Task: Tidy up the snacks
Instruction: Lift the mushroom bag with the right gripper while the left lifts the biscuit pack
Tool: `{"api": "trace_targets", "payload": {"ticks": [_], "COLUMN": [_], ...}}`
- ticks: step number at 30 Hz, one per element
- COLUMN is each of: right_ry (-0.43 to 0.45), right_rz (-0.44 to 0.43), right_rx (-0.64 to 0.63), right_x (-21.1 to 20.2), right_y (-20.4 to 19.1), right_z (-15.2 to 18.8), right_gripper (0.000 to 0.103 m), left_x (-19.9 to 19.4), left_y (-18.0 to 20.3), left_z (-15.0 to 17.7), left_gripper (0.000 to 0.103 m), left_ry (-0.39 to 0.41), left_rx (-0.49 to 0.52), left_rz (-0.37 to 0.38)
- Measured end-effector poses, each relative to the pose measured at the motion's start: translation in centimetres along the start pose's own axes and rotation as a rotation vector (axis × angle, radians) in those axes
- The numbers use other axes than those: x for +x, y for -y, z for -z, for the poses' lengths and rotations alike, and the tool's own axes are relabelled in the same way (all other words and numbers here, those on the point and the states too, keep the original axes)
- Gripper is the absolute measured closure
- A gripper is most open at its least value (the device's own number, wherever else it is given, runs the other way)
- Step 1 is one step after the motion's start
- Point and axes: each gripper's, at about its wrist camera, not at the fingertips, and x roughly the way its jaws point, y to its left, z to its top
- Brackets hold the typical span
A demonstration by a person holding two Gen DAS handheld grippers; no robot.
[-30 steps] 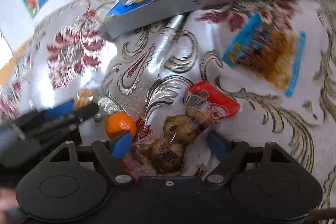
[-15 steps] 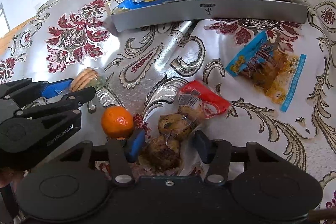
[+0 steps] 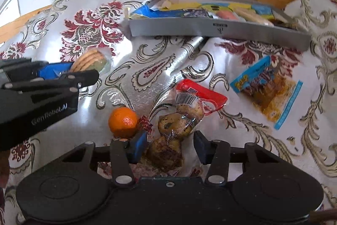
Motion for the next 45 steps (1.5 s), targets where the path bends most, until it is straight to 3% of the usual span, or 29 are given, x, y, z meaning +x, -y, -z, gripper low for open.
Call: {"api": "trace_targets", "payload": {"ticks": [15,28,45], "right_ry": [0.135,0.266,0.385], "right_rz": [-0.009,-0.027,-0.063], "right_rx": [-0.171,-0.1,0.064], "right_x": [-3.9,-7.6,-11.8], "right_y": [-2.2,-1.3,1.7], "right_z": [0.3,0.0,-1.2], "right_gripper": [0.06,0.064,0.064], "left_x": [-4.4,-7.8,-9.6], "left_y": [-0.3,-1.1,-0.6], "left_z": [-1.1,-1.2,-1.1], "left_gripper": [0.068,0.069,0.068], "left_ry": [0.049,0.091,0.121], "left_rx": [-0.137,-0.281,-0.314], "left_rz": [0.012,0.002,0.005]}}
